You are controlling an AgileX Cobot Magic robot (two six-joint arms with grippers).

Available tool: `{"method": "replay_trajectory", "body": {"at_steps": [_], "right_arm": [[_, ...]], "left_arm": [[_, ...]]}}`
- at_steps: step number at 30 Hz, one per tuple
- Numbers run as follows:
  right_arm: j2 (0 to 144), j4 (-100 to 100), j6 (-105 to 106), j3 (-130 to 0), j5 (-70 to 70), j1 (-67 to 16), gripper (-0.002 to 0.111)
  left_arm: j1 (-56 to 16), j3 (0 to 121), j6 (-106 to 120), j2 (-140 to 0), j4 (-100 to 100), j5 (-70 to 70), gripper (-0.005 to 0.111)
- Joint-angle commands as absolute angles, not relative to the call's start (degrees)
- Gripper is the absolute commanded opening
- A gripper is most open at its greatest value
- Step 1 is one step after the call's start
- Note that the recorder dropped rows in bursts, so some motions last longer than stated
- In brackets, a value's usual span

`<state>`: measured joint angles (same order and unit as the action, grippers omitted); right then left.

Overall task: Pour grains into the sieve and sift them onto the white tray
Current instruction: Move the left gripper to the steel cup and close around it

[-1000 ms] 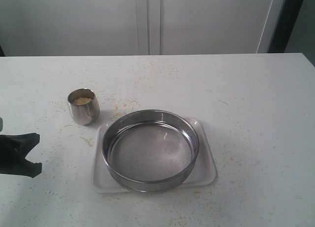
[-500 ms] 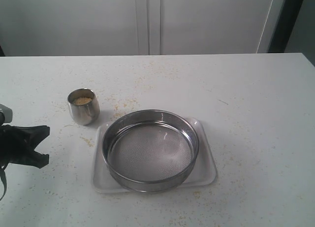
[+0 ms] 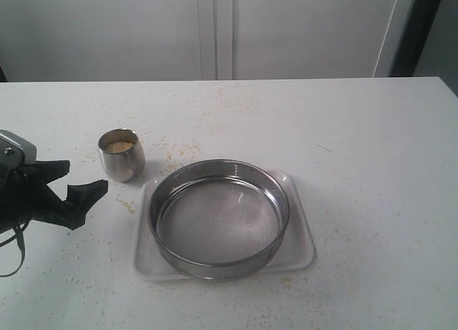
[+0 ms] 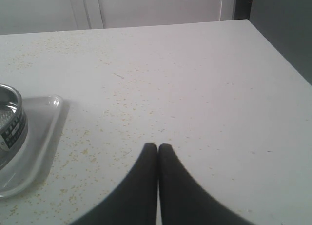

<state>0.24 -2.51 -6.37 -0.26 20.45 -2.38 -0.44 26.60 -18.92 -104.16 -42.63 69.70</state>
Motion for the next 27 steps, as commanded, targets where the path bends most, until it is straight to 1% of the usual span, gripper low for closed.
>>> {"method": "replay_trajectory", "body": {"at_steps": [1, 7, 16, 21, 27], "right_arm": [[0.00, -2.80, -6.33, 0.00, 19.67, -2.19, 0.000], [0.00, -2.80, -6.33, 0.00, 19.67, -2.19, 0.000], [0.00, -2.80, -6.33, 0.00, 19.67, -2.19, 0.000], [0.00, -2.80, -6.33, 0.00, 19.67, -2.19, 0.000], [0.00, -2.80, -6.33, 0.00, 19.67, -2.19, 0.000]], "left_arm": [[-0.69, 28.64, -21.00, -105.63, -42.96, 69.96, 0.094], [-0.69, 31.51, -24.04, -109.05, -42.96, 69.96, 0.106], [-0.69, 35.36, -24.25, -111.85, -45.38, 69.96, 0.105], [-0.78, 37.71, -29.86, -113.97, -46.16, 69.96, 0.105], [-0.78, 40.75, -29.97, -116.15, -46.84, 69.96, 0.105]]}}
